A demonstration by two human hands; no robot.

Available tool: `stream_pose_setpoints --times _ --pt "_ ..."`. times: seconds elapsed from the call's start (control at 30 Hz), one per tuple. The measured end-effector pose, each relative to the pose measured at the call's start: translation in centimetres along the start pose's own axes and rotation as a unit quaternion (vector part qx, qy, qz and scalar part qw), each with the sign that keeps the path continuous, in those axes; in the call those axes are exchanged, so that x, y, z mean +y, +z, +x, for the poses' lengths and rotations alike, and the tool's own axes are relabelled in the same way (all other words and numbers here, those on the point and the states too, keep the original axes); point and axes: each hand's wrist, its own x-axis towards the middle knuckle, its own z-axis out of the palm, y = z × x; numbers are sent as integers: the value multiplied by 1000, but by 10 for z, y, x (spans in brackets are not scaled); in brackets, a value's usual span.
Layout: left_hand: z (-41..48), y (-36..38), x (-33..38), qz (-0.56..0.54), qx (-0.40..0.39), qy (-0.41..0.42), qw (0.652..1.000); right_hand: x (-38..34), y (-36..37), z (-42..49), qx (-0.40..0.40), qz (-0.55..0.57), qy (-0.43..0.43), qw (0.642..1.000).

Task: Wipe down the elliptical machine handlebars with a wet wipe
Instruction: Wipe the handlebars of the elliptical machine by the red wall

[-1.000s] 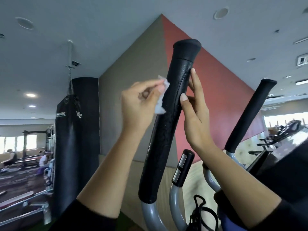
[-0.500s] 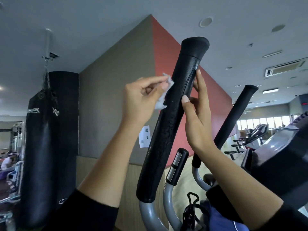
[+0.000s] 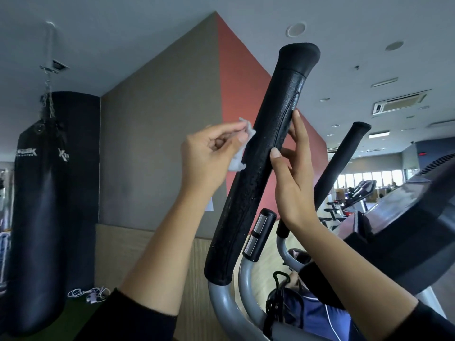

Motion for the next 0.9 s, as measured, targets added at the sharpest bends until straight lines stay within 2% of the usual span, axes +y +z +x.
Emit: stream_pose_setpoints --times 0.2,0.3,0.43,0.53,0.63,0.77,0.9 --pt "-16 -4 -18 21 -32 17 999 6 3 -4 8 -12 -6 1000" --pt "-30 -17 -21 13 -51 -6 999 6 4 -9 8 -25 -8 1000" --pt "-22 -10 -12 -19 -9 -43 999 3 4 -13 3 -26 -8 1000" --pt "-15 5 -7 6 20 -16 1000 3 4 -14 6 -26 -6 1000" --pt "-32 4 -9 57 12 30 998 6 2 -16 6 -31 -7 999" --pt "-51 -10 -10 61 -11 36 997 9 3 -23 0 -28 8 1000" --pt "-29 2 2 91 44 71 992 3 2 -24 1 4 22 1000"
